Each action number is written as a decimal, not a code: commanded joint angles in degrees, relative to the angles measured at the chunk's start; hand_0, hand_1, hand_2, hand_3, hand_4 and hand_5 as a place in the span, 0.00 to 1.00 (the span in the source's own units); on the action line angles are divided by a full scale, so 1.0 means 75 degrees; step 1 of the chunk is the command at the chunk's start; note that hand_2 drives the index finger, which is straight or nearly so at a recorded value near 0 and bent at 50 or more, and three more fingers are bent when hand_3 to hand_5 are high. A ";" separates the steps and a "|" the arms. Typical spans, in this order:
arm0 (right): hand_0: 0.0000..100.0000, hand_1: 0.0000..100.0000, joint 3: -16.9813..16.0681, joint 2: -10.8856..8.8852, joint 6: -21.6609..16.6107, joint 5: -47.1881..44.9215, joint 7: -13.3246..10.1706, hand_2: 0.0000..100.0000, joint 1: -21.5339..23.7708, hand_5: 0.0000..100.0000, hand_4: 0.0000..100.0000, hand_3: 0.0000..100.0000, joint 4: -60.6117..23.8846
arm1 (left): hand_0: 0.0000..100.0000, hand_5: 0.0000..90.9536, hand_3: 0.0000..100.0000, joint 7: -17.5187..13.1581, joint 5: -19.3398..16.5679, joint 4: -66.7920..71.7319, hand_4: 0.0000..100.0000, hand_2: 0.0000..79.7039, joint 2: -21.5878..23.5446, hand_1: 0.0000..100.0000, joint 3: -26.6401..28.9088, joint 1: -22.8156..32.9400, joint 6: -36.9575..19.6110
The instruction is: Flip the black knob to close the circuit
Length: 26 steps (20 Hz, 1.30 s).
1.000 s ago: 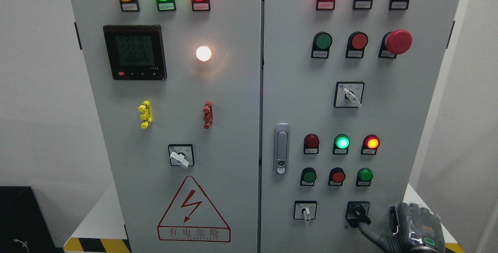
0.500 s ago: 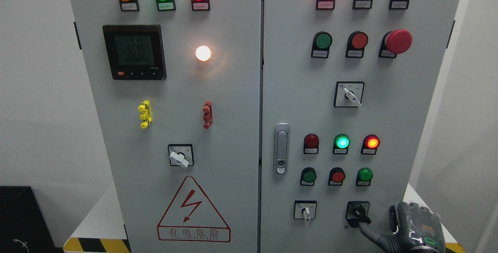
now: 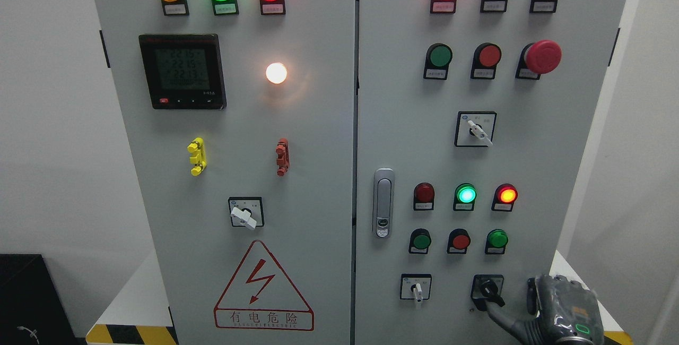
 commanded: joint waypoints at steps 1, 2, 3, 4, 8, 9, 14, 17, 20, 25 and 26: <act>0.00 0.24 0.0265 0.0223 -0.0003 0.0020 0.0004 0.76 0.0057 0.77 0.78 0.96 0.0019 | 0.00 0.00 0.00 0.0005 -0.0164 0.0164 0.00 0.00 0.0000 0.00 -0.0152 0.0000 0.0004; 0.00 0.24 0.0265 0.0223 -0.0003 0.0020 0.0004 0.76 0.0057 0.77 0.78 0.96 0.0043 | 0.00 0.00 0.00 0.0005 -0.0164 0.0176 0.00 0.00 0.0000 0.00 -0.0152 0.0000 0.0004; 0.00 0.24 0.0277 0.0223 -0.0003 0.0020 -0.0008 0.76 0.0057 0.77 0.78 0.96 0.0043 | 0.00 0.00 0.00 0.0005 -0.0164 0.0164 0.00 0.00 0.0000 0.00 -0.0152 0.0000 0.0004; 0.00 0.24 0.0277 0.0223 -0.0003 0.0020 -0.0054 0.76 0.0069 0.77 0.78 0.96 0.0043 | 0.00 0.00 0.00 0.0005 -0.0164 0.0176 0.00 0.00 0.0000 0.00 -0.0152 0.0000 0.0004; 0.00 0.24 0.0382 0.0234 -0.0015 -0.0004 -0.0137 0.76 0.0174 0.77 0.78 0.96 0.0031 | 0.00 0.00 0.00 0.0005 -0.0164 0.0176 0.00 0.00 0.0000 0.00 -0.0152 0.0000 0.0004; 0.00 0.24 0.0394 0.0258 -0.0003 -0.0015 -0.0137 0.76 0.0233 0.77 0.78 0.96 -0.0003 | 0.00 0.00 0.00 0.0005 -0.0164 0.0164 0.00 0.00 0.0000 0.00 -0.0152 0.0000 0.0004; 0.00 0.24 0.0547 0.0363 0.0009 -0.0027 -0.0219 0.74 0.0490 0.77 0.78 0.95 -0.0238 | 0.00 0.00 0.00 0.0005 -0.0164 0.0164 0.00 0.00 0.0000 0.00 -0.0152 0.0000 0.0004; 0.00 0.23 0.0535 0.0375 0.0009 -0.0027 -0.0231 0.73 0.0690 0.76 0.77 0.94 -0.0530 | 0.00 0.00 0.00 0.0005 -0.0164 0.0176 0.00 0.00 0.0000 0.00 -0.0152 0.0000 0.0004; 0.00 0.23 0.0453 0.0434 0.0009 -0.0039 -0.0231 0.71 0.0877 0.75 0.76 0.92 -0.0811 | 0.00 0.00 0.00 0.0005 -0.0164 0.0176 0.00 0.00 0.0000 0.00 -0.0152 0.0000 0.0004; 0.00 0.22 0.0418 0.0562 -0.0003 -0.0483 -0.0219 0.65 0.1369 0.70 0.74 0.89 -0.1315 | 0.00 0.00 0.00 0.0005 -0.0164 0.0176 0.00 0.00 0.0000 0.00 -0.0152 0.0000 0.0004; 0.00 0.21 0.0418 0.0644 -0.0003 -0.0600 -0.0207 0.63 0.1463 0.69 0.73 0.88 -0.1398 | 0.00 0.00 0.00 0.0005 -0.0164 0.0176 0.00 0.00 0.0000 0.00 -0.0152 0.0000 0.0004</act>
